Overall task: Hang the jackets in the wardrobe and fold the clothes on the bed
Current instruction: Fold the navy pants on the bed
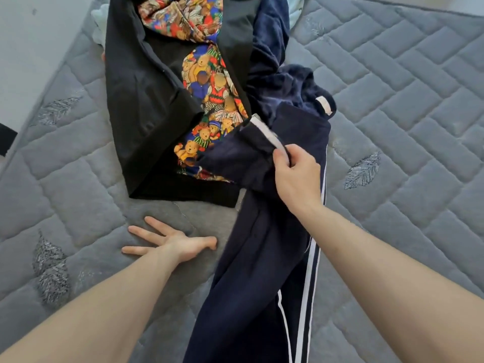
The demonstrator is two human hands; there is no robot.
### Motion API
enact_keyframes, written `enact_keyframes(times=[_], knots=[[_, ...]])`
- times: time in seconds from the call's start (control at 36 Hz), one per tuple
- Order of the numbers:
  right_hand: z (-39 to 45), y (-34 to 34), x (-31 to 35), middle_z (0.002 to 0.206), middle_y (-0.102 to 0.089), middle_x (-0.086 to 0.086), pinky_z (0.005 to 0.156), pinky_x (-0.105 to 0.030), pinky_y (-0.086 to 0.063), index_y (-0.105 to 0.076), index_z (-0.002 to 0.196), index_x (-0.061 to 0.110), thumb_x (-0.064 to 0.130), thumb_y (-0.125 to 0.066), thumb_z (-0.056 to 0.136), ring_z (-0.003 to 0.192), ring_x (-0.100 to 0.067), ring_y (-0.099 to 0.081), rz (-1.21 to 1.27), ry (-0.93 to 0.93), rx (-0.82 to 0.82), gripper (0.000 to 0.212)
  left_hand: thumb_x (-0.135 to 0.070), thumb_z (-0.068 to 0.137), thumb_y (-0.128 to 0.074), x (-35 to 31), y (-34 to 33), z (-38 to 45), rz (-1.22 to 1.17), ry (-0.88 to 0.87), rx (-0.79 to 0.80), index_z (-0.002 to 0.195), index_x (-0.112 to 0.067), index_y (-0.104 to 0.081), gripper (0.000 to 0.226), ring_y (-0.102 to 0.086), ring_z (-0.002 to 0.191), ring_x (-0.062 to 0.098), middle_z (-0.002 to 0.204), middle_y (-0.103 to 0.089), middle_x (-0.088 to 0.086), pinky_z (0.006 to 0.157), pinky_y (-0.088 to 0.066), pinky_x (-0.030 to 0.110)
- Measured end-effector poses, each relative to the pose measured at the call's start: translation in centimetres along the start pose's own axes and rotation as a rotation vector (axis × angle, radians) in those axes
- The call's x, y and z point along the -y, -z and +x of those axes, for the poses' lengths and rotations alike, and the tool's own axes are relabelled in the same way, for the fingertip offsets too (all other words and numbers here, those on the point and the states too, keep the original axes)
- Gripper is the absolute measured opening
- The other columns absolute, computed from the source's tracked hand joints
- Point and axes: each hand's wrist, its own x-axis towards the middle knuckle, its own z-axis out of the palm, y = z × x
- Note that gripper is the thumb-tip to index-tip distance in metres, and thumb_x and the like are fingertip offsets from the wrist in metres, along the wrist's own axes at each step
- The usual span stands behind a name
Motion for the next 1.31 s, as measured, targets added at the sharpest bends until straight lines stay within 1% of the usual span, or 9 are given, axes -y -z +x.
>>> enact_keyframes(times=[0.08,0.25,0.39,0.53,0.72,0.78,0.89,1.11,1.31], knots=[[2.5,1.5,0.7,0.055,-0.033,0.013,0.053,-0.025,-0.027,-0.030,0.066,0.023,0.033,-0.051,0.100,0.055,-0.007,-0.028,0.164,-0.016,-0.146,0.041,-0.090,0.038,-0.072,-0.1,0.0,0.1,-0.021,0.008,0.008,0.144,-0.011,0.045,0.176,0.029,0.140,0.061,0.148,0.049,0.026,0.116,0.004,0.071],[7.4,3.4,-0.5,0.069,-0.049,0.004,0.069,-0.033,-0.038,-0.051,0.074,0.016,0.025,-0.046,0.103,0.070,-0.015,-0.045,0.102,-0.164,-0.214,0.031,-0.093,0.035,-0.070,-0.5,-0.4,1.0,-0.065,0.034,0.004,0.143,-0.013,0.045,0.177,0.032,0.139,0.060,0.145,0.052,0.024,0.115,0.004,0.072],[7.1,3.6,-4.6,0.119,-0.069,-0.008,0.105,-0.039,-0.047,-0.066,0.119,0.013,0.032,-0.055,0.098,0.116,-0.030,-0.062,-0.037,-0.525,-0.178,0.031,-0.094,0.027,-0.068,-0.7,-0.4,1.3,-0.093,0.052,0.028,0.140,-0.015,0.048,0.181,0.032,0.139,0.060,0.142,0.056,0.022,0.113,0.004,0.074],[1.9,3.0,-6.2,0.099,-0.060,0.005,0.083,-0.030,-0.038,-0.053,0.106,0.022,0.049,-0.069,0.086,0.096,-0.020,-0.056,-0.102,-0.531,-0.011,0.036,-0.095,0.025,-0.067,-0.6,-0.5,1.5,-0.101,0.052,0.047,0.138,-0.015,0.050,0.182,0.034,0.138,0.060,0.139,0.058,0.021,0.113,0.005,0.075],[-3.9,5.2,-8.4,0.086,-0.076,0.010,0.075,-0.033,-0.059,-0.075,0.093,0.021,0.033,-0.078,0.080,0.082,-0.012,-0.072,-0.007,-0.661,0.244,0.018,-0.097,0.026,-0.066,-0.5,-0.6,1.2,-0.088,0.039,0.028,0.141,-0.016,0.049,0.181,0.033,0.139,0.060,0.142,0.057,0.021,0.113,0.005,0.075],[-5.1,6.3,-8.8,0.071,-0.069,0.012,0.044,-0.022,-0.041,-0.071,0.091,0.020,0.031,-0.079,0.082,0.050,-0.004,-0.057,0.054,-0.739,0.400,0.017,-0.097,0.027,-0.066,-0.5,-0.6,1.0,-0.080,0.030,0.014,0.142,-0.016,0.047,0.181,0.032,0.139,0.060,0.143,0.055,0.021,0.113,0.005,0.075],[-7.2,7.8,-9.0,0.076,-0.067,0.017,0.043,-0.021,-0.020,-0.071,0.105,0.021,0.033,-0.083,0.080,0.048,-0.007,-0.034,0.117,-0.851,0.703,0.031,-0.101,0.030,-0.063,-0.5,-0.5,0.5,-0.046,0.027,-0.009,0.144,-0.012,0.044,0.180,0.032,0.140,0.059,0.146,0.051,0.026,0.115,0.006,0.072],[-12.3,5.6,-9.1,0.093,-0.078,0.011,0.043,-0.017,-0.034,-0.067,0.111,0.022,0.031,-0.080,0.084,0.045,-0.004,-0.043,0.011,-0.732,0.780,0.031,-0.101,0.031,-0.063,-0.1,-0.6,-0.2,-0.023,0.014,-0.047,0.147,-0.014,0.042,0.179,0.026,0.144,0.058,0.152,0.046,0.024,0.116,0.004,0.070],[-17.4,5.1,-10.2,0.059,-0.057,0.003,0.045,-0.022,-0.033,-0.061,0.063,0.022,0.019,-0.056,0.080,0.044,-0.011,-0.041,-0.028,-0.702,0.600,0.018,-0.098,0.038,-0.065,0.9,-1.0,-0.5,-0.009,-0.035,-0.095,0.149,-0.015,0.038,0.173,0.023,0.144,0.059,0.155,0.042,0.023,0.116,0.003,0.070]])
